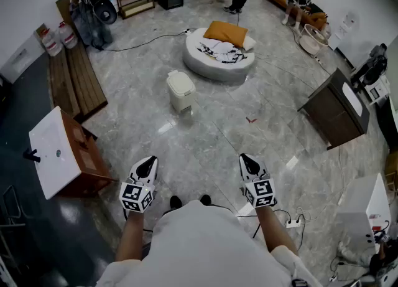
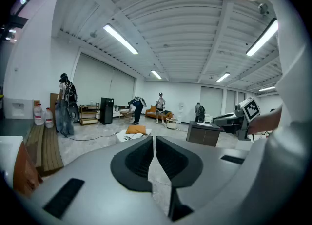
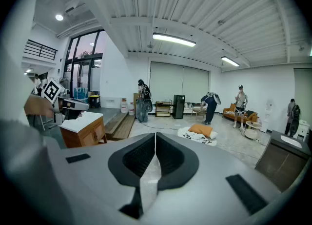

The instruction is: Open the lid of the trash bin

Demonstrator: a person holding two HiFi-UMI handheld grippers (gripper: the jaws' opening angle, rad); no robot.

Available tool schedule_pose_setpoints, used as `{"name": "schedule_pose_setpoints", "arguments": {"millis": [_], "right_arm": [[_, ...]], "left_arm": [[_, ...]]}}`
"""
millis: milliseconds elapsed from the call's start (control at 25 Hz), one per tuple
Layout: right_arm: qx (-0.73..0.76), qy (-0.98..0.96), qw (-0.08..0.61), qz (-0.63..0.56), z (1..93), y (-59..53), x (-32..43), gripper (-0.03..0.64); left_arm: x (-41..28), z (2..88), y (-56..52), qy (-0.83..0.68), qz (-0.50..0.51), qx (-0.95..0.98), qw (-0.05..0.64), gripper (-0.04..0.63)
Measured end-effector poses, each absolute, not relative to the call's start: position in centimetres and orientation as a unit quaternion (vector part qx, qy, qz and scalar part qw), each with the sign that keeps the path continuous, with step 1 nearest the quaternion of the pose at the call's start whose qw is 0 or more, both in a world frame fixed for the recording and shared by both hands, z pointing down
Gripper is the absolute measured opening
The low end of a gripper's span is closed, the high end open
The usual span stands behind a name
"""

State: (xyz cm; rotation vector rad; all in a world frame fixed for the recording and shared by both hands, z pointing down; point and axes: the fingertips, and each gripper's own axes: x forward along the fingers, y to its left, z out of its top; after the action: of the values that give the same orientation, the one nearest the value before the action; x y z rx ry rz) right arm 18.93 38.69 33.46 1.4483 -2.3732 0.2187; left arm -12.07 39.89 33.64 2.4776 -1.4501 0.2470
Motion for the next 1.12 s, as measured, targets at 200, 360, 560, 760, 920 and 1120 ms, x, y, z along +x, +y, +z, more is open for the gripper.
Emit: {"name": "schedule_pose_setpoints", "arguments": {"millis": [200,360,560,760,920,1120], "right_arm": [[0.514,-0.836,0.174,0.076,33.7,38.5,18.3,0.032],[0.516,-0.835,0.174,0.075,33.6,38.4,18.2,0.032],[0.518,-0.835,0.168,0.078,33.3,38.1,17.6,0.032],[0.52,-0.834,0.167,0.084,32.9,37.9,16.5,0.032],[0.521,-0.832,0.174,0.081,33.4,38.1,15.6,0.032],[0.525,-0.829,0.175,0.08,33.8,38.3,14.1,0.032]], "left_arm": [[-12.9,34.0,39.7,-0.499,0.083,0.853,0.13,0.032],[-13.1,34.0,39.6,-0.498,0.085,0.853,0.129,0.032],[-13.7,34.0,39.4,-0.497,0.085,0.854,0.131,0.032],[-14.2,34.1,39.1,-0.492,0.084,0.856,0.132,0.032],[-15.0,34.5,39.3,-0.488,0.084,0.858,0.133,0.032],[-16.6,34.9,39.4,-0.482,0.089,0.862,0.132,0.032]]}}
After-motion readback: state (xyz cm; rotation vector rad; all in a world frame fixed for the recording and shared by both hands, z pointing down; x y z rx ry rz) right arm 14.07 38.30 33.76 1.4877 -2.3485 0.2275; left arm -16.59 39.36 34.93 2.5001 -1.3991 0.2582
